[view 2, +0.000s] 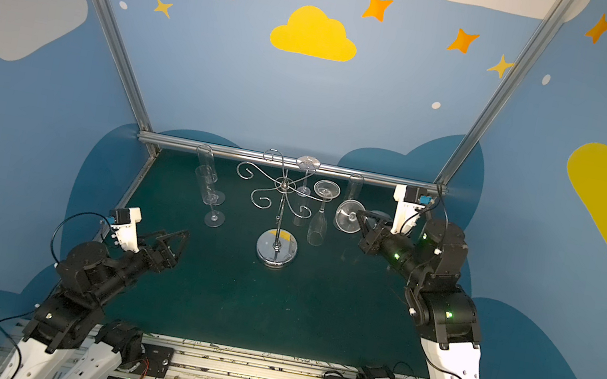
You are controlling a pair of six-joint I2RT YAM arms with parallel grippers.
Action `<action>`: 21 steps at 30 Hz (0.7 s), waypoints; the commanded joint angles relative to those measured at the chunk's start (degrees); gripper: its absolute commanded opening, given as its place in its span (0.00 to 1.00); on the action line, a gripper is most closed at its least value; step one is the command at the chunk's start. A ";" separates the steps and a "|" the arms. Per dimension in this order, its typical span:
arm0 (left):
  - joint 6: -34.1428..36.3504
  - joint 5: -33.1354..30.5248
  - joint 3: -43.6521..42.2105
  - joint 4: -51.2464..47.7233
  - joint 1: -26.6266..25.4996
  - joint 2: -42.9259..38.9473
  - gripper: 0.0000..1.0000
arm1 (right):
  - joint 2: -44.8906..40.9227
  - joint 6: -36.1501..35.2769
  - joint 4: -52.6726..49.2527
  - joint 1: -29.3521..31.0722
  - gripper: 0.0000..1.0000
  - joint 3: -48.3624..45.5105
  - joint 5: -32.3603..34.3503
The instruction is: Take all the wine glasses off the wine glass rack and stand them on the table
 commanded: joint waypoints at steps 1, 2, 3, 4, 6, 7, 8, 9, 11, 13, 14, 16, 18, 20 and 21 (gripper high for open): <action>0.96 3.43 2.95 0.82 -0.08 1.65 0.94 | -2.18 -17.87 7.45 4.47 0.00 -1.82 5.49; 1.16 4.15 3.50 0.99 -0.08 2.28 0.94 | -3.03 -20.94 9.66 6.01 0.00 -3.06 5.20; 1.34 5.09 4.03 1.28 -0.07 3.05 0.94 | -3.93 -23.98 11.85 7.41 0.00 -4.34 4.40; 1.56 6.27 4.64 1.58 -0.08 3.88 0.94 | -4.71 -27.28 14.13 8.62 0.00 -5.76 3.36; 1.54 9.58 6.28 2.04 -0.08 5.80 0.94 | -5.89 -32.43 17.31 11.00 0.00 -8.20 2.51; 1.24 11.44 7.28 2.30 -0.12 7.03 0.94 | -6.19 -34.59 18.09 11.89 0.00 -8.91 2.42; 0.97 13.06 8.31 2.49 -0.08 8.13 0.94 | -6.32 -37.24 18.56 13.13 0.00 -9.44 2.29; 0.68 15.25 9.61 2.75 -0.08 9.59 0.94 | -6.52 -39.50 19.05 14.31 0.00 -9.95 2.18; -0.31 19.12 11.90 3.34 -0.08 12.28 0.94 | -7.15 -43.99 21.31 16.44 0.00 -11.63 1.67; -1.83 22.98 13.82 4.49 -0.03 14.79 0.94 | -7.97 -48.32 23.85 18.66 0.00 -13.67 0.64; -3.05 24.78 14.71 5.38 -0.08 15.96 0.94 | -8.33 -50.42 25.06 19.74 0.00 -14.54 0.17; -5.98 27.45 15.91 7.03 -0.16 18.02 0.93 | -8.61 -54.08 26.07 21.74 0.00 -15.55 -0.28; -9.06 30.58 16.40 10.58 -0.27 19.75 0.92 | -8.29 -57.69 25.84 24.01 0.00 -16.00 -0.31; -11.62 32.04 16.40 13.83 -0.96 20.89 0.91 | -8.03 -60.49 25.89 26.28 0.00 -16.41 0.22; -12.58 32.41 16.40 15.29 -1.57 21.44 0.91 | -7.97 -61.77 25.96 27.61 0.00 -16.76 0.53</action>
